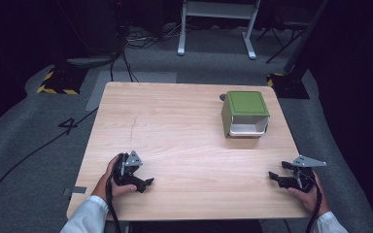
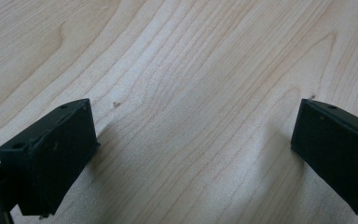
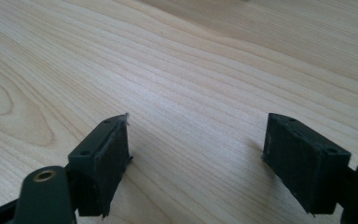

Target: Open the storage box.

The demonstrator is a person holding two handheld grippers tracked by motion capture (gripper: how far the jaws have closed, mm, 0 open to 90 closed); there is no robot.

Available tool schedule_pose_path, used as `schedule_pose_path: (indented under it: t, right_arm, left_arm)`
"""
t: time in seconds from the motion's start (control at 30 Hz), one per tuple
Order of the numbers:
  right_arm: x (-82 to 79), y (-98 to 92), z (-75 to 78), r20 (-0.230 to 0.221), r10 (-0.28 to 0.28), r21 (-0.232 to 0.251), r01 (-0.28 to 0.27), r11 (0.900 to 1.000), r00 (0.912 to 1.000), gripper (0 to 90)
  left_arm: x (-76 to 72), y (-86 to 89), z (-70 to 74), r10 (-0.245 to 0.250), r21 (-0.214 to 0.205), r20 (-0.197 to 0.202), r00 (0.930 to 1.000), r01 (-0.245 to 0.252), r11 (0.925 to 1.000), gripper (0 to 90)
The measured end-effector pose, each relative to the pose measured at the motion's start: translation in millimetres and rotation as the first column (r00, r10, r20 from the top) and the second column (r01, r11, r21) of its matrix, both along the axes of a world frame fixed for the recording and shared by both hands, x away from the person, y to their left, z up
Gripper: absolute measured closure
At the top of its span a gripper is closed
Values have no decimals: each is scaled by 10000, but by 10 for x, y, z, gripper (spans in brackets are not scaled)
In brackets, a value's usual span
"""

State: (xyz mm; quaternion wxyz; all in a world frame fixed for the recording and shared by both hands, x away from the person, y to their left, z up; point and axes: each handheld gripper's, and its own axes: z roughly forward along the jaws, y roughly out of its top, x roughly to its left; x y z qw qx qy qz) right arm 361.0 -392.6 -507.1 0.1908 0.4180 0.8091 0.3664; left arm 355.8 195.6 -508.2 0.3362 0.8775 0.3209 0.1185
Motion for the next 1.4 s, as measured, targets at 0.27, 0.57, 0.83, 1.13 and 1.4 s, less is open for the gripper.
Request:
schedule_pose_path:
  t: [0.27, 0.57, 0.83, 1.13, 1.4]
  right_arm:
    - [6, 5, 0, -17, -131, -43, 131, 9999, 9999, 202]
    - [41, 20, 4, 99, 54, -182, -52, 9998, 9999, 190]
    - [134, 46, 67, 173, 515, -36, -514, 9987, 9985, 200]
    - [236, 115, 313, 688, 738, 7, -741, 9973, 9949, 218]
    - [373, 230, 542, 1127, 987, 143, -1009, 9948, 9887, 224]
  left_arm:
    - [-3, -1, -1, 25, -15, 0, 10000, -25, 10000, 4]
    - [-5, 0, -1, 41, -22, 2, 10000, -41, 10000, 4]
    - [-6, -1, -1, 52, -32, -4, 10000, -52, 10000, 4]
    - [-5, 0, -1, 40, -22, 5, 10000, -40, 10000, 4]
    - [-5, -1, -1, 43, -23, 6, 10000, -43, 10000, 4]
